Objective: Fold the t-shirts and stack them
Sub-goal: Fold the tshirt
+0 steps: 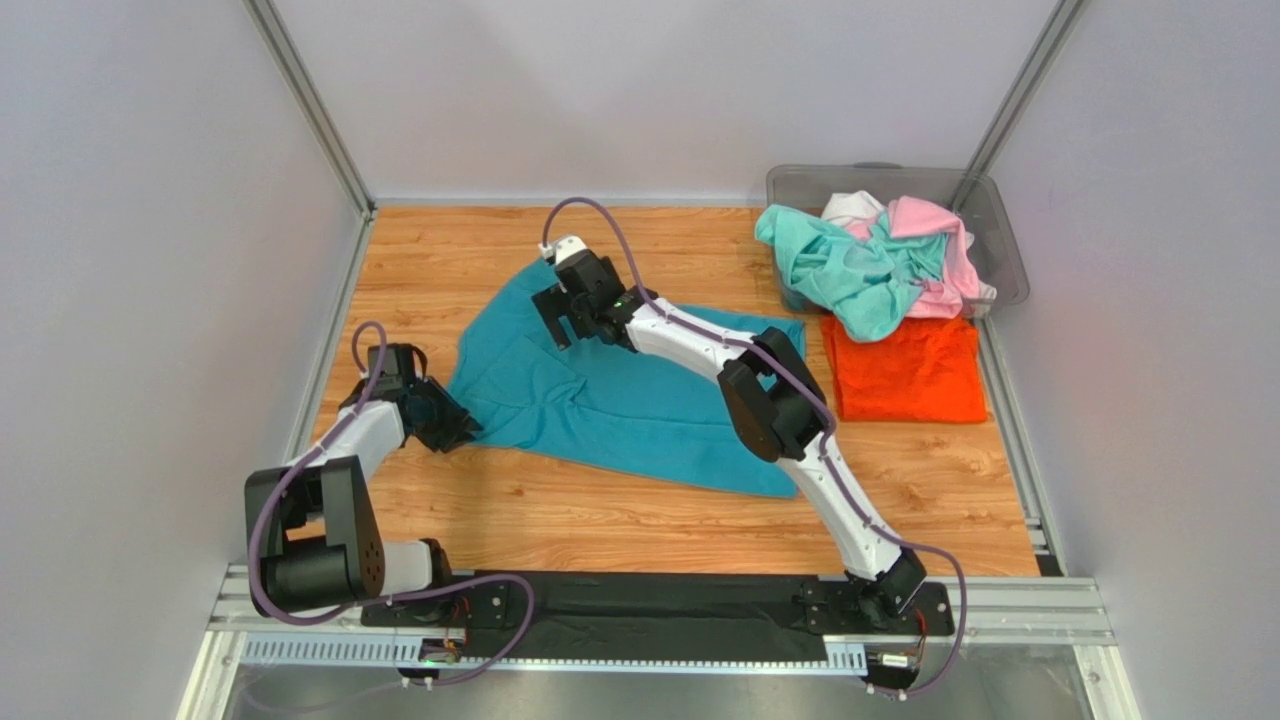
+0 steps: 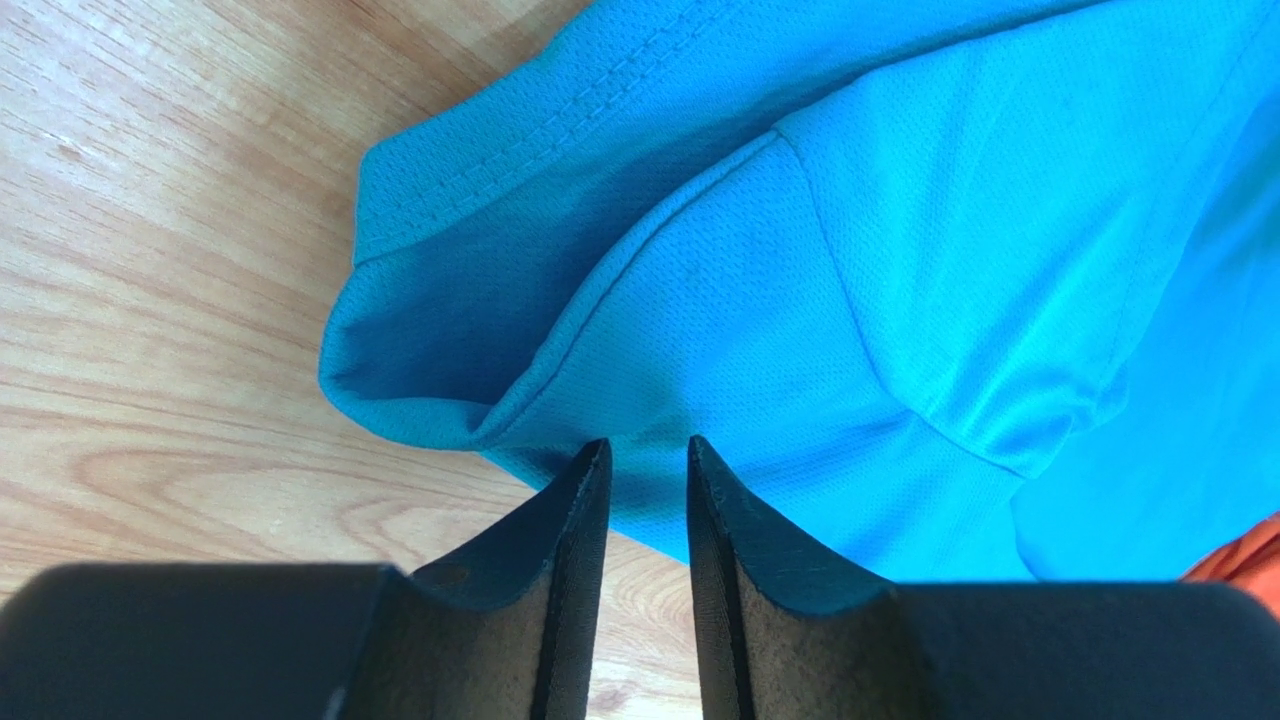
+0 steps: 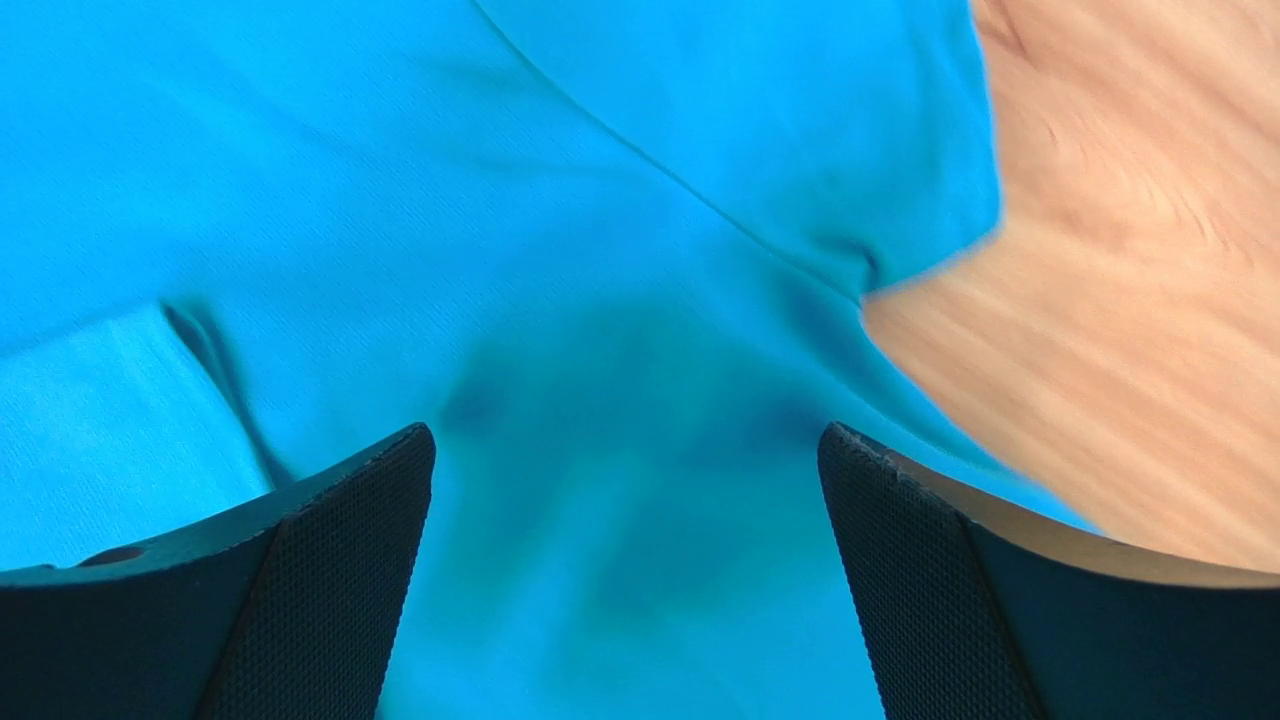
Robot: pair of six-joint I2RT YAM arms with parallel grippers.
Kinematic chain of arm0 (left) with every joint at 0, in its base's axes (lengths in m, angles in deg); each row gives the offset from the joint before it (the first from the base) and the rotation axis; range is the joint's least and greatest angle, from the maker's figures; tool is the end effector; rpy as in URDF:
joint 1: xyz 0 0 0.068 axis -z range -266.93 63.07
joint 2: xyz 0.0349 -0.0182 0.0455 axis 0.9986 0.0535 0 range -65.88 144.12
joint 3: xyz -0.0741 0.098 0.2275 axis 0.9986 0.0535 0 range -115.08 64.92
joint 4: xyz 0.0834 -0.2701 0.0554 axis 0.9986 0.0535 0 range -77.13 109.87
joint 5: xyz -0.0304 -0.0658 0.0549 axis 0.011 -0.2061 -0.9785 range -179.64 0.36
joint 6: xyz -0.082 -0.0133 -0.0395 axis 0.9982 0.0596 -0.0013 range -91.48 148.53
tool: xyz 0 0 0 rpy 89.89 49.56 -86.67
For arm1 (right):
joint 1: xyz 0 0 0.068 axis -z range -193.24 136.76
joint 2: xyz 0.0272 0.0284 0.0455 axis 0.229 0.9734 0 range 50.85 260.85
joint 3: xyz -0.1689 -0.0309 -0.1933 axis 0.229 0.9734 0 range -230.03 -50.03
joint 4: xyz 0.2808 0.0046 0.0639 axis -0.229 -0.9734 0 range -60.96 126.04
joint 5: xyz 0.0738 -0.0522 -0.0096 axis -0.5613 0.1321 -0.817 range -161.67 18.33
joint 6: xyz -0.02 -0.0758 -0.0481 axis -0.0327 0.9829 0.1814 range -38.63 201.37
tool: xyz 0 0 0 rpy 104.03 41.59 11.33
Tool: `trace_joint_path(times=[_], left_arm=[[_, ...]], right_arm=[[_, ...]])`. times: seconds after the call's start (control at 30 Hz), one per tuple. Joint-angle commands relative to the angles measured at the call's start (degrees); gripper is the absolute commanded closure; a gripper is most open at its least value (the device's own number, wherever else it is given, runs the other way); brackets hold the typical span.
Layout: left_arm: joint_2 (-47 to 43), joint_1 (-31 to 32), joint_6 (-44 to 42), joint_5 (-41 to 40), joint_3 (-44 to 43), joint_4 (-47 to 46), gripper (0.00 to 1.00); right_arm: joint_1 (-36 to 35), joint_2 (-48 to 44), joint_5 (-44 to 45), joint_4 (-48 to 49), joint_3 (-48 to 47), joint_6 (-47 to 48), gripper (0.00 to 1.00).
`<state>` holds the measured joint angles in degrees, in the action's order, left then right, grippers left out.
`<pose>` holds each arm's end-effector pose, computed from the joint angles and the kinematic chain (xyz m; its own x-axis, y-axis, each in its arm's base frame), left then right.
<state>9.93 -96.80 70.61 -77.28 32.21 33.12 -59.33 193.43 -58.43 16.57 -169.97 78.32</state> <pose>0.2679 0.0288 0.0740 -0.6048 -0.7697 -0.2046 -0.6441 0.6238 -0.4427 0.4350 0.4247 0.1117 -0.4954 -0.4400 -0.7490 -0.5580 0.8220 -0.1138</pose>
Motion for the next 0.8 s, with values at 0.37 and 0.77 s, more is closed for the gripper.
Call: trace_joint_path(times=[0.37, 0.77], left_arm=[[-24.2, -0.15, 1.51, -0.43, 3.26, 11.74, 0.01], [-12.11, 8.62, 1.6, 1.79, -11.58, 6.39, 0.0]], right_arm=[[-0.67, -45.32, -5.94, 0.39, 41.9, -19.09, 0.0], [-0.41, -74.38, 2.66, -2.76, 77.3, -32.36, 0.0]])
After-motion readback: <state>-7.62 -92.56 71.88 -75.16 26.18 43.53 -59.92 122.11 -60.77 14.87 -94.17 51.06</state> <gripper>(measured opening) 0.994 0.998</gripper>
